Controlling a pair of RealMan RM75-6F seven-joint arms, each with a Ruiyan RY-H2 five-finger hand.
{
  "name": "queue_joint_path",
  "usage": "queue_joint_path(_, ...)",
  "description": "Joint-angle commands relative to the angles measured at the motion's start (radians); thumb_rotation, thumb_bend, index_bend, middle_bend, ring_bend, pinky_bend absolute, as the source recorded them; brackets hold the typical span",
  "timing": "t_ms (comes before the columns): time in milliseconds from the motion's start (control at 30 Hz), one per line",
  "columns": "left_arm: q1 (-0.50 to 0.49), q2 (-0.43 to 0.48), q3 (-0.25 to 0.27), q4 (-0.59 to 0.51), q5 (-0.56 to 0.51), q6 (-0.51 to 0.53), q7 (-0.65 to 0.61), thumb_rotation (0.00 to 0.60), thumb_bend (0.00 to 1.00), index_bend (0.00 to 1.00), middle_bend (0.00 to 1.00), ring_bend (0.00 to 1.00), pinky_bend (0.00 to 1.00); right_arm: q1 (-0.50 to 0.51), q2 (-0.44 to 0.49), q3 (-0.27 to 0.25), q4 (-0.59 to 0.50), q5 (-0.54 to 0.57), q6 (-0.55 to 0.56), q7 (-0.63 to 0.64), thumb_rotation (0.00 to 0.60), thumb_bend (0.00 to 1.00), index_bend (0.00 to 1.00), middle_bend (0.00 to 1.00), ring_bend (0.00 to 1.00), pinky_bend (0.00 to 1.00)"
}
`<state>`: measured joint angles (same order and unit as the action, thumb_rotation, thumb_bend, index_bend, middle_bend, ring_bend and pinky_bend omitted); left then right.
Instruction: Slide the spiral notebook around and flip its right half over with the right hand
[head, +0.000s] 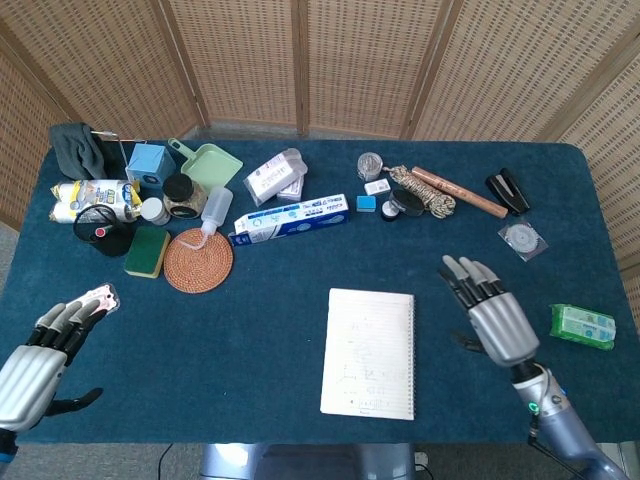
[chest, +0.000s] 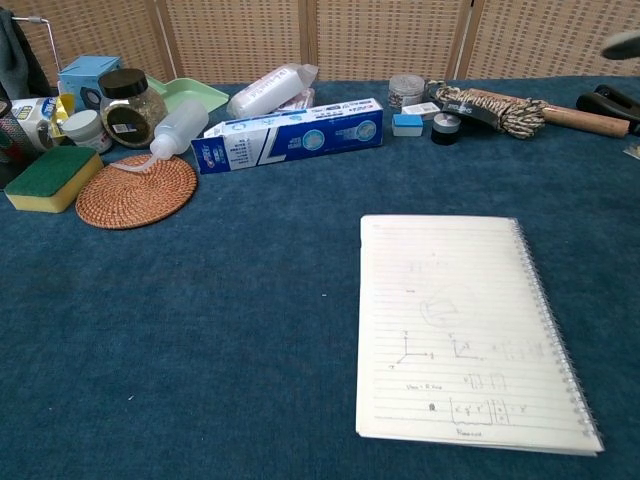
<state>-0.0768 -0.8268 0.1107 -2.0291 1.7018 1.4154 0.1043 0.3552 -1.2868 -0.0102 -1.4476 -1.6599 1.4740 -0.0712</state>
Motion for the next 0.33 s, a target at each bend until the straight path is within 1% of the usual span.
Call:
queue_joint_path(33,0.018,0.0,0.004,0.008,0.014,0.03,0.003,0.6,0.06,0.0,0.0,0.0,0.0,-0.092,0.014,-0.018,0.059,0.064,0.064,0.069,0.596,0.06,0.0,0.0,0.0,0.14)
queue_joint_path(100,0.032,0.004,0.008,0.011,0.019,0.048,0.011,0.6,0.06,0.0,0.0,0.0,0.0,-0.136,0.035,-0.021,0.05,0.109,0.076,0.109,0.585,0.06,0.0,0.0,0.0,0.13)
queue_joint_path(200,0.043,0.006,0.009,0.017,0.027,0.067,0.021,0.6,0.06,0.0,0.0,0.0,0.0,-0.175,0.055,-0.022,0.041,0.135,0.096,0.153,0.556,0.06,0.0,0.0,0.0,0.12)
queue_joint_path(333,0.059,-0.004,0.005,0.044,0.037,0.097,0.034,0.6,0.06,0.0,0.0,0.0,0.0,-0.233,0.087,-0.023,0.027,0.163,0.131,0.213,0.552,0.06,0.0,0.0,0.0,0.12)
